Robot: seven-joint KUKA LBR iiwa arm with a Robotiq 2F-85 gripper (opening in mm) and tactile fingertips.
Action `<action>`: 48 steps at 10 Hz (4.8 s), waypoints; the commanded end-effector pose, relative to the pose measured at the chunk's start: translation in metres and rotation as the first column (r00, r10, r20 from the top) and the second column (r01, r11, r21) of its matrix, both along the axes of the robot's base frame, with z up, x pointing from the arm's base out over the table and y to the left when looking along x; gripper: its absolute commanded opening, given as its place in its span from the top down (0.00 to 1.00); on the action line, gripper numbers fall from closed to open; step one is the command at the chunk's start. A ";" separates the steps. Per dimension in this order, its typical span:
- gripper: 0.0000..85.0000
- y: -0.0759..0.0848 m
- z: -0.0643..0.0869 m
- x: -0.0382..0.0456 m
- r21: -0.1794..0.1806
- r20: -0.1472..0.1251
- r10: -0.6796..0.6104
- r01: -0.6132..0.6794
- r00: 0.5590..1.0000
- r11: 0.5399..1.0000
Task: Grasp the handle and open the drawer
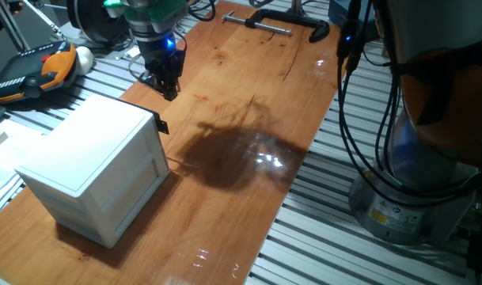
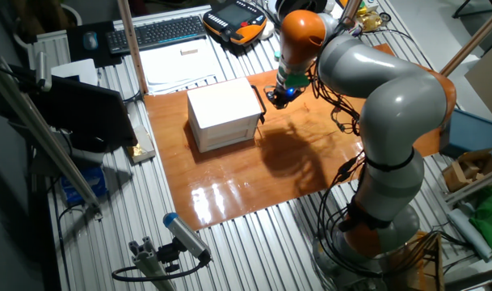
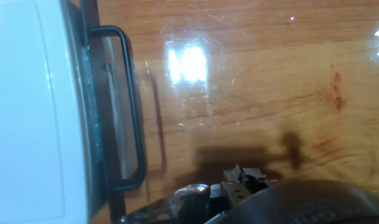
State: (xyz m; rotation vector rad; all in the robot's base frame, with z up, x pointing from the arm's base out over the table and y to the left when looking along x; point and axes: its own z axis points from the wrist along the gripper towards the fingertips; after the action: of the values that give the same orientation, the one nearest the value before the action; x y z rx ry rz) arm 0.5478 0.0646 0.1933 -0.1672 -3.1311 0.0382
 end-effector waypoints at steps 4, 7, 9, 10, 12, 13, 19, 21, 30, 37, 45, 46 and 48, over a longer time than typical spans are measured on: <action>0.99 0.010 -0.012 0.0000 -0.034 0.012 0.003 -0.003 1.000 0.999; 0.99 0.013 -0.011 -0.0006 -0.022 0.002 -0.016 0.016 1.000 1.000; 0.99 0.012 -0.010 0.0004 -0.021 0.002 -0.020 0.020 1.000 1.000; 0.99 0.012 -0.010 0.0008 -0.011 0.002 -0.023 0.023 1.000 1.000; 0.99 0.011 -0.009 0.0014 -0.017 0.005 -0.015 0.016 1.000 1.000; 0.99 0.011 -0.009 0.0014 -0.019 0.004 -0.014 0.014 1.000 1.000; 0.99 0.010 -0.009 0.0019 -0.013 0.003 0.009 -0.009 1.000 1.000; 0.99 0.010 -0.009 0.0019 0.007 0.016 0.046 -0.046 0.999 0.999; 0.99 0.006 -0.008 0.0026 0.008 0.022 0.031 -0.031 0.999 0.999; 0.99 0.019 -0.001 0.0065 0.013 0.027 0.025 -0.025 0.999 1.000; 0.99 0.040 0.012 0.0263 0.010 0.019 0.040 -0.040 0.999 0.999; 0.99 0.041 0.009 0.0285 0.016 0.021 0.046 -0.046 0.999 0.999; 0.91 0.043 0.007 0.0322 0.020 0.026 0.050 -0.051 0.998 0.998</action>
State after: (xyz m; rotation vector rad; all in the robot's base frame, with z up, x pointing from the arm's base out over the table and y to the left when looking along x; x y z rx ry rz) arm 0.5801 0.1070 0.1998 -0.0924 -3.1587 0.0014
